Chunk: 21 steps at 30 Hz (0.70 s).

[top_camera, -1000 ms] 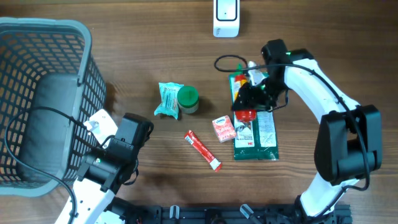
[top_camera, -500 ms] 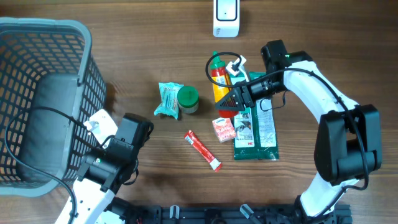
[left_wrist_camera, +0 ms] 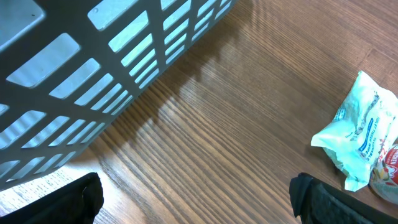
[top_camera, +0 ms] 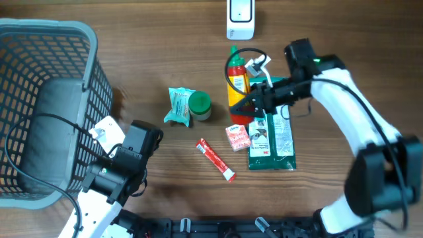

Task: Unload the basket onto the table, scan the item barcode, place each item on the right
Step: 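Lift the sauce bottle and swing it upright with the right gripper, then carry the sauce bottle to the white scanner at the far edge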

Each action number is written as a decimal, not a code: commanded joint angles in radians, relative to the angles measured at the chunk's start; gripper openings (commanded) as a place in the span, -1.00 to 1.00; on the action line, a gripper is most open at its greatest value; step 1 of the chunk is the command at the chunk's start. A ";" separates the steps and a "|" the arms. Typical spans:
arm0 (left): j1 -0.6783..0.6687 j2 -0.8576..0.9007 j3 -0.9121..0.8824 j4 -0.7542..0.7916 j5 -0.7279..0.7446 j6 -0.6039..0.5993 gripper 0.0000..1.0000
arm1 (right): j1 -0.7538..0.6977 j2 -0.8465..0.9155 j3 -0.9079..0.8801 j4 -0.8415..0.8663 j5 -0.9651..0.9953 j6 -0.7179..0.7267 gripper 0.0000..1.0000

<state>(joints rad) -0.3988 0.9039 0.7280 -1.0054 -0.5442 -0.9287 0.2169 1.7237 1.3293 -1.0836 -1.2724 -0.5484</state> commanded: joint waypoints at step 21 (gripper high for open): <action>0.005 -0.007 -0.005 0.000 -0.003 0.008 1.00 | -0.001 -0.479 -0.002 -0.141 0.245 -0.090 0.04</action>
<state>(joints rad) -0.3988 0.9039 0.7280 -1.0054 -0.5442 -0.9287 0.2169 1.2560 1.3293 -1.2606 -1.1145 -0.6559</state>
